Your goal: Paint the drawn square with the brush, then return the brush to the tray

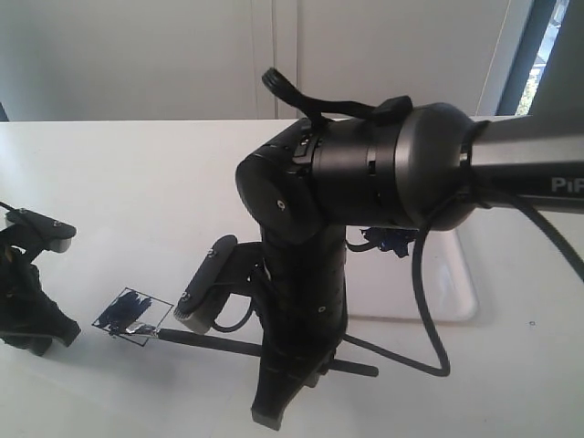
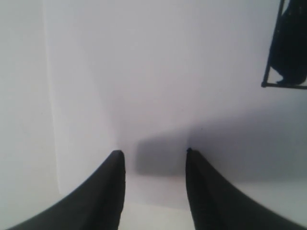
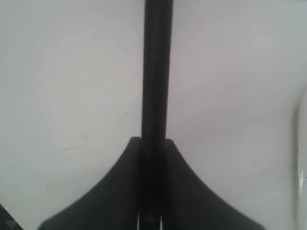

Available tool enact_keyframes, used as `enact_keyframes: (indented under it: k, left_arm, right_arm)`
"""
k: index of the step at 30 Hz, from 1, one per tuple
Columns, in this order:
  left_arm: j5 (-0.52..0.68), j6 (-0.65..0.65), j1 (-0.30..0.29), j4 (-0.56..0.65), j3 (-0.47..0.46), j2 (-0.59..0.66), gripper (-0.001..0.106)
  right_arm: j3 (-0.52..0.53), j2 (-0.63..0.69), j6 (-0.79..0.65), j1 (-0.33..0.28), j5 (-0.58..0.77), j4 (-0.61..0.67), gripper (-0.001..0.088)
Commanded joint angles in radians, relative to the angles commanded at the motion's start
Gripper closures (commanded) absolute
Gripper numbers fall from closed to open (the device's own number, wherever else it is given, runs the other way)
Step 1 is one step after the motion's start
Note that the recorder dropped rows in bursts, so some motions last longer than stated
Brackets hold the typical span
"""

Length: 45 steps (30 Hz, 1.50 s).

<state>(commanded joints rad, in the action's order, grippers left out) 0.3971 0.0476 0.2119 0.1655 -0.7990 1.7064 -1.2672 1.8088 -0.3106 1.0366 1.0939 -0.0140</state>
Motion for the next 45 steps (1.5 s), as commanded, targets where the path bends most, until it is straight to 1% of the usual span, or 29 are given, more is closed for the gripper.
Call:
enact_keyframes:
  k: [12,16,23,34,39,45]
  left_arm:
    - [0.0,0.0,0.0,0.0,0.0,0.0,0.059]
    - [0.0,0.0,0.0,0.0,0.0,0.0,0.059]
    - [0.0,0.0,0.0,0.0,0.0,0.0,0.059]
    - [0.0,0.0,0.0,0.0,0.0,0.0,0.059]
    - [0.0,0.0,0.0,0.0,0.0,0.0,0.059]
    - [0.0,0.0,0.0,0.0,0.0,0.0,0.059]
  right_arm:
    - [0.0,0.031,0.01,0.0,0.001,0.0,0.0868]
    - [0.0,0.031,0.038,0.0,0.008,-0.035,0.0868]
    - [0.0,0.031,0.061,0.0,0.003,-0.055,0.0868]
    - [0.0,0.031,0.16,0.0,-0.007,-0.188,0.0868]
    - [0.0,0.031,0.164,0.0,-0.026,-0.194,0.0868]
    - [0.0,0.031,0.174,0.0,-0.016,-0.185,0.0868]
